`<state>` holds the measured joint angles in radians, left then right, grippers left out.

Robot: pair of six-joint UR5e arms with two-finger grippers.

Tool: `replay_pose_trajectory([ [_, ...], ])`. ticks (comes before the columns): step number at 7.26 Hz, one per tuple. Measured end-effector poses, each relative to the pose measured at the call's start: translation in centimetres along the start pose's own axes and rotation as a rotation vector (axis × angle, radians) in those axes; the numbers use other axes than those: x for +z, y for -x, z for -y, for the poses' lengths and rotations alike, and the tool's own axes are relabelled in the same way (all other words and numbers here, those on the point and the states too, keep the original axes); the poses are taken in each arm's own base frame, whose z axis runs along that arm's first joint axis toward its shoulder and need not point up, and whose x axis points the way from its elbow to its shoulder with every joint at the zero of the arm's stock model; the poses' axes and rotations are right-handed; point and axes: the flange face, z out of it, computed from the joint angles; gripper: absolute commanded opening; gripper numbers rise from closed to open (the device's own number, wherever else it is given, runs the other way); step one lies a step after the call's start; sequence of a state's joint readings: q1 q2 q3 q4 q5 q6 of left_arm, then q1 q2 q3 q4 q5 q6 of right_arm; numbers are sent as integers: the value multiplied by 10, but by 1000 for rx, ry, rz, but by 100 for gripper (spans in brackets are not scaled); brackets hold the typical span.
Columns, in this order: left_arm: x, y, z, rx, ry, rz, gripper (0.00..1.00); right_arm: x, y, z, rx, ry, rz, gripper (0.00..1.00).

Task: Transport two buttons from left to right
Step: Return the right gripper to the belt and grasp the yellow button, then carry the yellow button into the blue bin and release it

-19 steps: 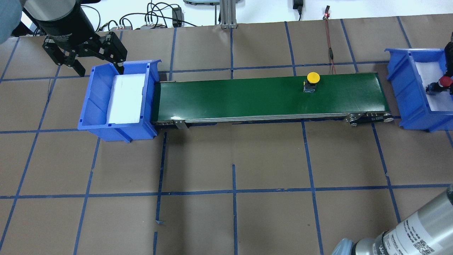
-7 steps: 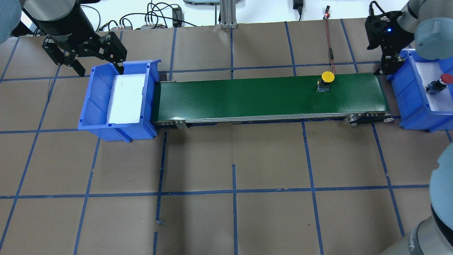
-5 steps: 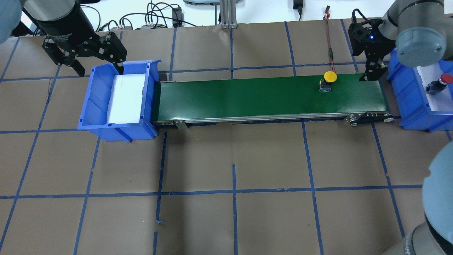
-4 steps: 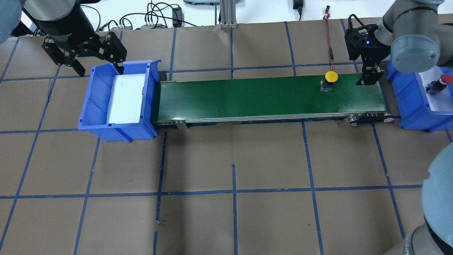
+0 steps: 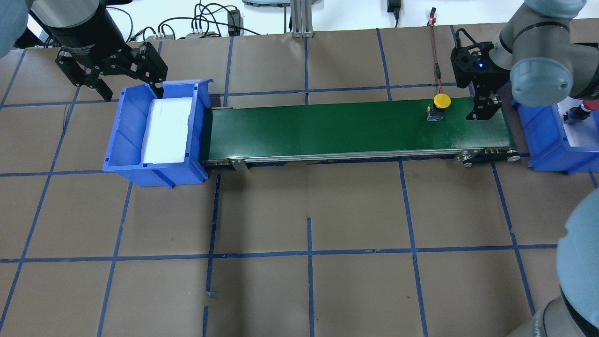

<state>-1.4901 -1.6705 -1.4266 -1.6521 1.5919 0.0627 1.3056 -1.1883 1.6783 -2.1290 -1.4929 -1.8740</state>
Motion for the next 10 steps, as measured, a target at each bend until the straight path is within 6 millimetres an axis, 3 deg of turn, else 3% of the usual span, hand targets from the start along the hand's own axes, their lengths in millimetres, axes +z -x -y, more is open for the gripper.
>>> replay_pose_trajectory([
  [9,-1,0,0,-1,-3,-1,100,7,0,1,-2,-4,6,99],
  [10,-1,1,0,-1,-2,-1,100,8,-1,1,-3,-4,5,83],
])
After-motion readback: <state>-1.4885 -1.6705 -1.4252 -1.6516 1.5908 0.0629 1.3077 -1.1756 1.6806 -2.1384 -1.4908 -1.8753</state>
